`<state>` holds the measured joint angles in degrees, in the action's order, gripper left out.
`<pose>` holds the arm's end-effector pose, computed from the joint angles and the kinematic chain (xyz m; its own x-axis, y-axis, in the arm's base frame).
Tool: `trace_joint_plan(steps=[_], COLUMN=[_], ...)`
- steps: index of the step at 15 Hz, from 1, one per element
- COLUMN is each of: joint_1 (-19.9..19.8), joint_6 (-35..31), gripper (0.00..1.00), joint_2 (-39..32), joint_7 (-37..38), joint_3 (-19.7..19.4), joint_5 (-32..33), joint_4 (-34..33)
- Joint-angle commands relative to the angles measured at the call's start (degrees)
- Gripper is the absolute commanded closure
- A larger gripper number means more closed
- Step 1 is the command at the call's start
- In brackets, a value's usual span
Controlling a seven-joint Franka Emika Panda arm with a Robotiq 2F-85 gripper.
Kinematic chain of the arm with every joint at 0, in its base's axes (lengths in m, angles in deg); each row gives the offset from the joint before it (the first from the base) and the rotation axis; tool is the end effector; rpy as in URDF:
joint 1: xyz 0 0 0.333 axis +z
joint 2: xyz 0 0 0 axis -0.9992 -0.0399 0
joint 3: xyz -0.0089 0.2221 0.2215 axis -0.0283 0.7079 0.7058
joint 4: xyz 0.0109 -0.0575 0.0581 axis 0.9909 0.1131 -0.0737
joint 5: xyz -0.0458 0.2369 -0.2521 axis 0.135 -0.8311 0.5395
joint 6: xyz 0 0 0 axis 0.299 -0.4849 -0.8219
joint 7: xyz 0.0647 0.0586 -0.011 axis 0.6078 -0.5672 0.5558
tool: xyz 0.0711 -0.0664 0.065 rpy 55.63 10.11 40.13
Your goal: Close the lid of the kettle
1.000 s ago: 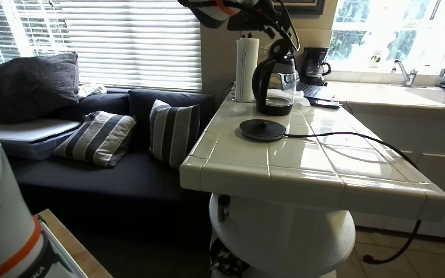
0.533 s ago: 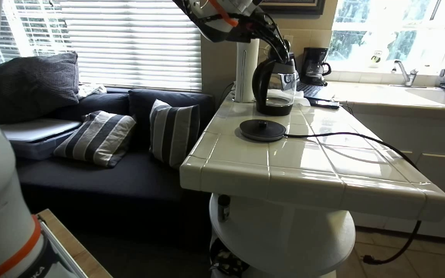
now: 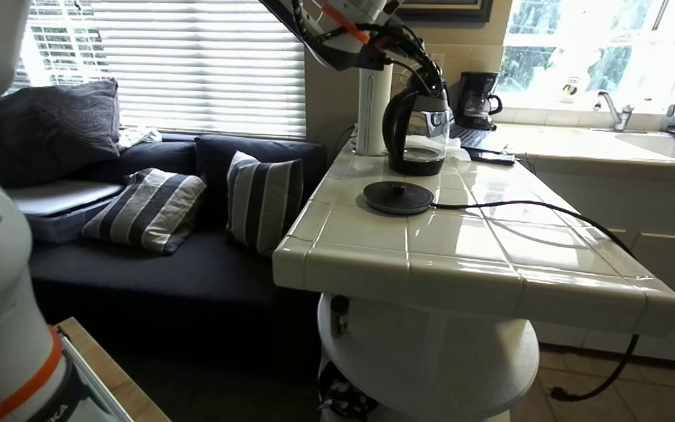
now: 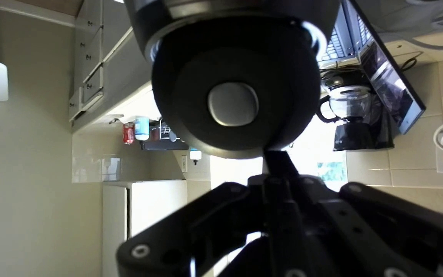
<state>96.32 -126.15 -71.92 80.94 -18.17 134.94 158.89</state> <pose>0.7030 0.0228 0.5251 0.3580 -0.2001 0.9120 -0.4581 -0.8888 -0.0152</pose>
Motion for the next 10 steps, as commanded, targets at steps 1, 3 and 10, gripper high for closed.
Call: trace_joint_plan(steps=[1,3,10], joint_1=[1.1,0.9,0.1], joint_6=[2.4,3.4,6.8], gripper=[1.0,1.0,1.0], joint_2=[-2.8,-3.4,-4.4], joint_7=[3.0,2.2,0.2], joint_3=[-1.9,-2.1,-1.6], joint_5=[2.5,1.9,0.1], joint_4=[-3.2,-3.3,-2.3])
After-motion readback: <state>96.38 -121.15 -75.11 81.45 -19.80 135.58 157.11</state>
